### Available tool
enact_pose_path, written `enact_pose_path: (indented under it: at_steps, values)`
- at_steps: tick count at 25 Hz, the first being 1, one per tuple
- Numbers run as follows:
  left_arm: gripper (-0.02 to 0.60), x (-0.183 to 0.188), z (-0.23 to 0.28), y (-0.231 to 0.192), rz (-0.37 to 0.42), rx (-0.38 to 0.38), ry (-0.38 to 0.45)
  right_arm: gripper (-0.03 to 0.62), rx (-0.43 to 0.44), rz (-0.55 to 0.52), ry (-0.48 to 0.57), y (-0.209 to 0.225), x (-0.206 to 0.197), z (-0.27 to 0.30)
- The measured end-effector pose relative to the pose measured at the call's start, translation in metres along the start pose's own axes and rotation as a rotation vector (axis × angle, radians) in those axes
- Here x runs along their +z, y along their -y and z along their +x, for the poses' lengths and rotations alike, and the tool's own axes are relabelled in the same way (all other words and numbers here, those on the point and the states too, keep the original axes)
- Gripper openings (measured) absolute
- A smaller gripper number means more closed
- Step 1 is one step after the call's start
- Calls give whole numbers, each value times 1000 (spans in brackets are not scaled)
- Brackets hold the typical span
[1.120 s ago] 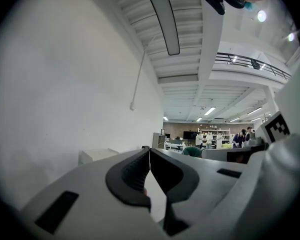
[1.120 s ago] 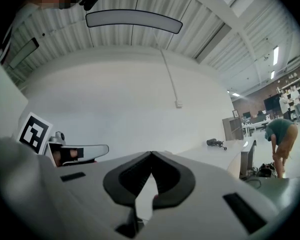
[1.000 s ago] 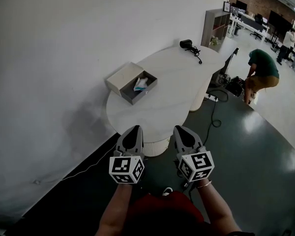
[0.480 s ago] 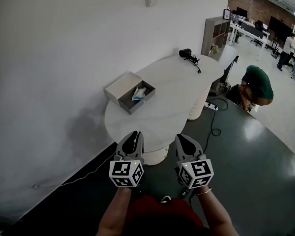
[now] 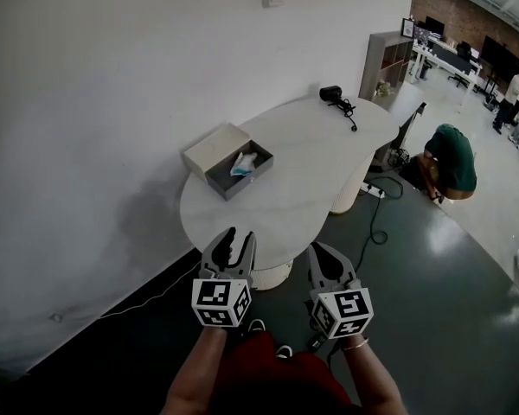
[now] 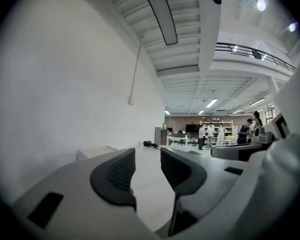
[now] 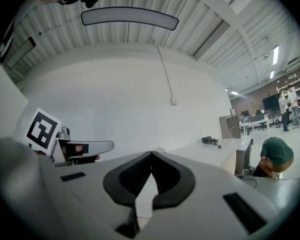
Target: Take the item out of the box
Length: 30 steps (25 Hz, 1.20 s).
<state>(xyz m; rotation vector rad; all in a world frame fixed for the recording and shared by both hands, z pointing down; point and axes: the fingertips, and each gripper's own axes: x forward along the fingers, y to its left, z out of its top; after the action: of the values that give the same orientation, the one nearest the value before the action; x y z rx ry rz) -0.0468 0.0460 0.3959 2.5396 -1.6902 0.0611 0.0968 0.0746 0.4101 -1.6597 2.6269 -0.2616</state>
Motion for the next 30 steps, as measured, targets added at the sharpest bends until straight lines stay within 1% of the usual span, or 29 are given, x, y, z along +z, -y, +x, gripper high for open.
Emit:
enact_pose_path:
  at_steps: [3, 11, 22, 27, 30]
  values:
    - [153, -4, 11, 0, 6, -1, -14, 14, -2, 3, -3, 5, 0, 4]
    - [178, -7, 44, -25, 4, 30, -27, 14, -6, 4, -17, 20, -1, 35]
    - [197, -8, 116, -69, -11, 44, -47, 14, -13, 11, -47, 47, -1, 112]
    - [202, -10, 144, -87, -17, 48, -74, 14, -7, 16, -71, 53, -4, 142]
    - [204, -12, 160, -97, -19, 45, -93, 14, -17, 19, -79, 58, -2, 158]
